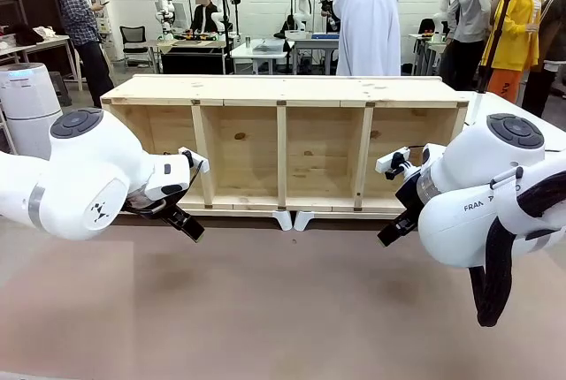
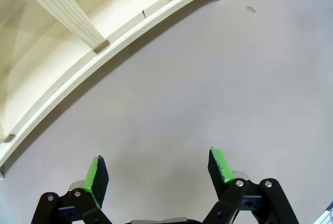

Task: Perform cable management.
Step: When the cord part of the Power Cable appears at the lower middle area of the table and stops, grasp the cord part of the Power Cable.

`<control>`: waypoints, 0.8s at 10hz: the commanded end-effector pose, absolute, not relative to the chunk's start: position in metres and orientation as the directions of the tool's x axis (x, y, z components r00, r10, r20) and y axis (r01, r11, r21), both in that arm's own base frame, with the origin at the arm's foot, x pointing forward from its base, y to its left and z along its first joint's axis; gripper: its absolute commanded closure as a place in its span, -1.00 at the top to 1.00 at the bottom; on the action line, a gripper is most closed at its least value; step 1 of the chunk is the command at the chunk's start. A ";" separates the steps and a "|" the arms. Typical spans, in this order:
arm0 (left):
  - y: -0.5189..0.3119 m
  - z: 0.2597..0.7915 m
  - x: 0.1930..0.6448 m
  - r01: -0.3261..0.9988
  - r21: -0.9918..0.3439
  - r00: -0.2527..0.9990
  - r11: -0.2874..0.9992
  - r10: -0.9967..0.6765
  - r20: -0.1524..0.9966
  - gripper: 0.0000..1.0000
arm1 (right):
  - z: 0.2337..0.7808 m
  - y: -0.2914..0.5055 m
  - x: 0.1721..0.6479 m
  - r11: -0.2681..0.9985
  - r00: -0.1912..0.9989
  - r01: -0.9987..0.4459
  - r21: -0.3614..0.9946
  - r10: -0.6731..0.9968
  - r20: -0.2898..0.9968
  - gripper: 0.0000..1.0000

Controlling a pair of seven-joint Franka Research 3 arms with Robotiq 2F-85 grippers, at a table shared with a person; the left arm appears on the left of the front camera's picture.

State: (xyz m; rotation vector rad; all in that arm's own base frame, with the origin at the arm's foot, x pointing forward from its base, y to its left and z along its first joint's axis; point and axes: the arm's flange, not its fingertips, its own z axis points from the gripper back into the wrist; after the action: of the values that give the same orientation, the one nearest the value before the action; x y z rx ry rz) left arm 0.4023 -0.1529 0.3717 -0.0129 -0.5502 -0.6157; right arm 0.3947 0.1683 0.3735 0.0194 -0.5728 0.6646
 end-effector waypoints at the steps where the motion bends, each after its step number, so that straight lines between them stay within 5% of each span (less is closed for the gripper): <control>1: -0.147 0.381 0.390 0.530 0.149 0.684 0.835 -0.525 0.506 1.00 | 0.383 0.164 0.381 0.791 0.628 -0.586 -0.174 0.580 0.520 1.00; 8: -0.100 0.436 0.295 0.429 0.206 0.650 0.880 -0.459 0.606 1.00 | 0.465 0.125 0.284 0.868 0.616 -0.407 -0.284 0.491 0.617 1.00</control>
State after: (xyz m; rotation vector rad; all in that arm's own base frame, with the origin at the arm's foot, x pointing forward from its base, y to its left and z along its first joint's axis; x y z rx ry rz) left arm 0.3795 -0.1230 0.4767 0.0219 -0.6939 -0.5426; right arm 0.3534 0.1471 0.5041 -0.0873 -0.7541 0.5631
